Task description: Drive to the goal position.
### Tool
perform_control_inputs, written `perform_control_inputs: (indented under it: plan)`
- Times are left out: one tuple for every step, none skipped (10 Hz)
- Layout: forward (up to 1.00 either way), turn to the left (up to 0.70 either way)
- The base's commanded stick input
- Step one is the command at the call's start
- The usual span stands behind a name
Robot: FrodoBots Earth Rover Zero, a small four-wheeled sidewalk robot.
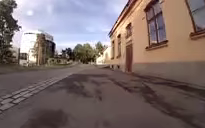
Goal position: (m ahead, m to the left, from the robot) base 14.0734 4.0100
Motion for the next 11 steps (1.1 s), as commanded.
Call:
perform_control_inputs:
  plan:
    - [0.45,0.0]
    - [0.45,0.0]
    - [0.45,0.0]
    - [0.45,0.0]
    - [0.45,0.0]
    - [0.45,0.0]
    - [0.45,0.0]
    - [0.45,0.0]
    - [0.45,0.0]
    - [0.45,0.0]
    - [0.45,0.0]
